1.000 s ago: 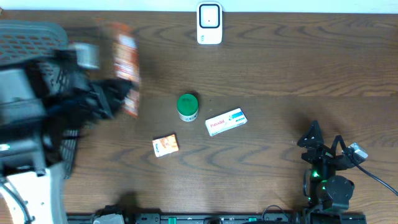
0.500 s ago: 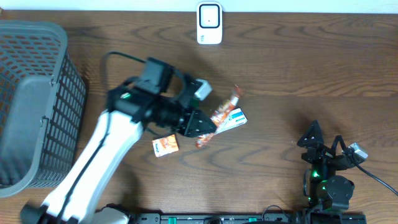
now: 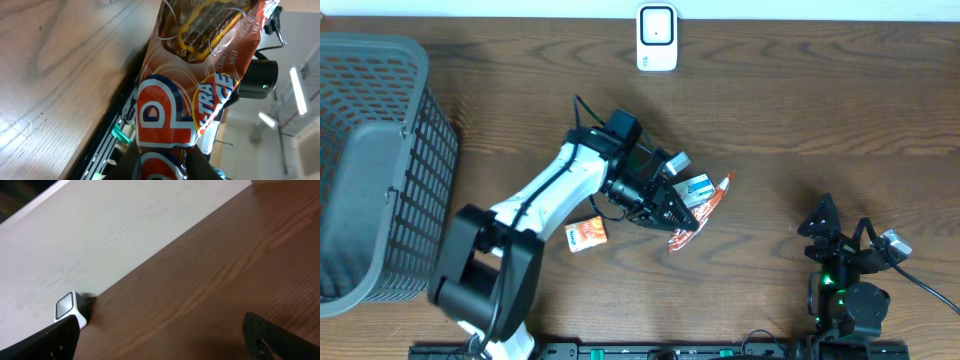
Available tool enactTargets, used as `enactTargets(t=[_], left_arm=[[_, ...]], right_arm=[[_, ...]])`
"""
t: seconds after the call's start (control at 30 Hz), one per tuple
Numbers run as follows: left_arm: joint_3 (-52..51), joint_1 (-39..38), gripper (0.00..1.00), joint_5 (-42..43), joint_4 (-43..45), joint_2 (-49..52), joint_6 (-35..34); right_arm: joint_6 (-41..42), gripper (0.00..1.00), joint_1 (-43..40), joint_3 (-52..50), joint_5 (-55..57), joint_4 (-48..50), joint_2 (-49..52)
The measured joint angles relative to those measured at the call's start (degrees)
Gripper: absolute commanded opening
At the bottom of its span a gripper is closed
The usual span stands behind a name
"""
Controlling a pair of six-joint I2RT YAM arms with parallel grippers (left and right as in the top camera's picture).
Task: Scan the item barcode
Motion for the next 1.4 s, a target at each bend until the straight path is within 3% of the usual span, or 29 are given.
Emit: enactTargets(t=[0.67, 1.03, 1.4], left_arm=[[0.00, -3.91, 0.07, 8.09, 1.07, 9.60, -0.31], [0.00, -3.82, 0.07, 11.93, 1.73, 9.60, -6.75], [0.00, -1.49, 0.07, 12.20, 3.26, 9.60, -9.99]], right_arm=[[0.00, 0.99, 0.00, 0.00, 0.00, 0.00, 0.00], [0.11, 0.99, 0.00, 0.00, -0.26, -0.02, 0.00], [7.08, 0.99, 0.00, 0.00, -14.23, 0.98, 0.00]])
